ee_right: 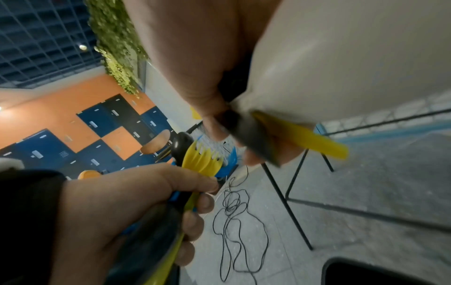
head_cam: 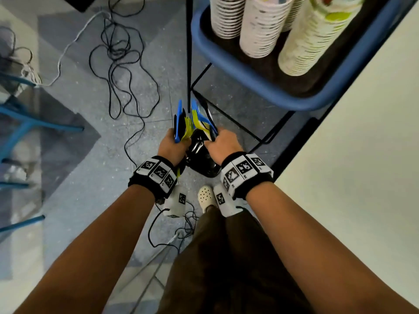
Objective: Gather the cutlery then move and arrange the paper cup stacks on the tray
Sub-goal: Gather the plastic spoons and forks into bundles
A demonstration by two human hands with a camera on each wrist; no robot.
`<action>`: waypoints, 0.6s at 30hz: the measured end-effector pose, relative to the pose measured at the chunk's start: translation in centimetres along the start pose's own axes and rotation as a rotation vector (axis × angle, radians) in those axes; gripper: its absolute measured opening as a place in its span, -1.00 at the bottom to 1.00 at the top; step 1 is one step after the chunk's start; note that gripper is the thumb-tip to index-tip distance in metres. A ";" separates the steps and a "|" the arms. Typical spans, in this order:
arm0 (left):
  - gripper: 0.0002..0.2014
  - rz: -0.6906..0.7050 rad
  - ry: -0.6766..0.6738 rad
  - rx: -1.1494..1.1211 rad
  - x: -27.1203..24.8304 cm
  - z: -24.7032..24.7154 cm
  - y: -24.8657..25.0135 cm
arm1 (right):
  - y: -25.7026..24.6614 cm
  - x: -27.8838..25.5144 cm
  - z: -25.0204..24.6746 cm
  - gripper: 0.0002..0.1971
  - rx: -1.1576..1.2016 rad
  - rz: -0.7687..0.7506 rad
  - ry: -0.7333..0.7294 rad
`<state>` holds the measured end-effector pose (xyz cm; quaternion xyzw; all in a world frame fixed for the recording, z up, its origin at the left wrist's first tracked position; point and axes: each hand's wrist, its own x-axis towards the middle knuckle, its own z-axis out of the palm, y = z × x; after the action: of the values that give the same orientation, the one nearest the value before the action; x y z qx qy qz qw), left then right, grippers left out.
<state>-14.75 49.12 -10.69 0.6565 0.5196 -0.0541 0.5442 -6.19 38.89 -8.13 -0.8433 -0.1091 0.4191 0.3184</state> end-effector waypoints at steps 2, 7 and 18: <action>-0.70 -0.033 0.004 0.021 1.4 -0.1 -1.8 | 0.1 1.5 2.0 -0.75 0.039 0.040 -0.011; -0.61 -0.133 -0.019 0.072 5.5 0.6 -6.3 | 2.8 5.8 6.9 -0.69 0.107 0.195 -0.037; -0.54 -0.129 -0.141 0.348 18.7 7.1 -16.0 | 14.3 19.9 15.2 -0.58 0.111 0.528 -0.135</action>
<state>-14.61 53.18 -36.03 0.7005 0.5041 -0.2238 0.4529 -6.73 43.51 -36.56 -0.7940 0.1165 0.5480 0.2359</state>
